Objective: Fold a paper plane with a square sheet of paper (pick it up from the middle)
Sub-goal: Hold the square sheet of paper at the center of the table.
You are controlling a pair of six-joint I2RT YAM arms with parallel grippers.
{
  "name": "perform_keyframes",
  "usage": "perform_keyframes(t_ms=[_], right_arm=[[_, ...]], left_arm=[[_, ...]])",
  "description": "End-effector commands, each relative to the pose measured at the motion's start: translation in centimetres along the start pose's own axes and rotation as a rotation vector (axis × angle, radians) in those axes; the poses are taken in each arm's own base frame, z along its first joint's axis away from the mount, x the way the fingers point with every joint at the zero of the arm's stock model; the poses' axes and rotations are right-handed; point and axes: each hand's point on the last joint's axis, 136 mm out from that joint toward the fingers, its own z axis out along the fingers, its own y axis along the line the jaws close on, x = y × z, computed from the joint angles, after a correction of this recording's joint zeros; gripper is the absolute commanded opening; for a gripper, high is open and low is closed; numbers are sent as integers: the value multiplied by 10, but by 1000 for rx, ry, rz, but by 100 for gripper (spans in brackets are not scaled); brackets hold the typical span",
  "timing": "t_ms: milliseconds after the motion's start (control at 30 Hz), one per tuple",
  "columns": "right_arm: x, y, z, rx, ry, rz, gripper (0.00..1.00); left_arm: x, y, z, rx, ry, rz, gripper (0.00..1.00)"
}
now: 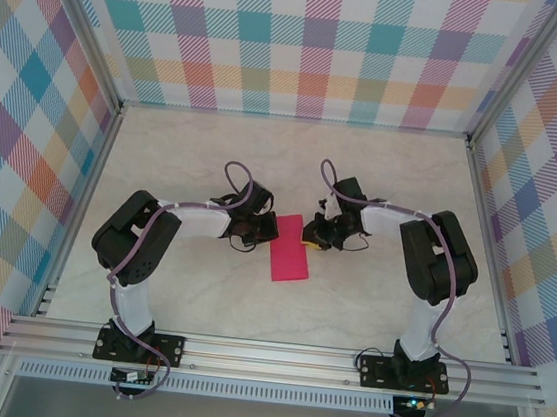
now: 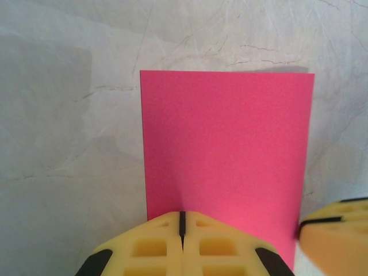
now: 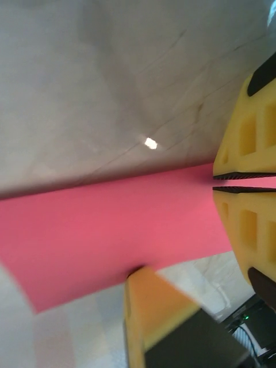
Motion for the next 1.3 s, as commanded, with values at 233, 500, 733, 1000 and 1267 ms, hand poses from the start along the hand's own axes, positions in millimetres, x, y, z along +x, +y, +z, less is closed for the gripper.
perform_keyframes(t_ms=[233,500,733,1000,1267], right_arm=[[10,-7,10,-4,45,-22,10],[7,-3,13,-23,45,-45,9],[9,-7,16,-20,56,-53,9],[11,-10,17,-12,59,-48,9],[32,-10,9,-29,105,-62,9]], left_arm=[[3,-25,-3,34,43,39,12],[-10,-69,7,202,51,40,16],[-15,-82,28,213,70,53,16],[-20,-62,46,93,53,75,12],[-4,-16,62,-37,68,64,8]])
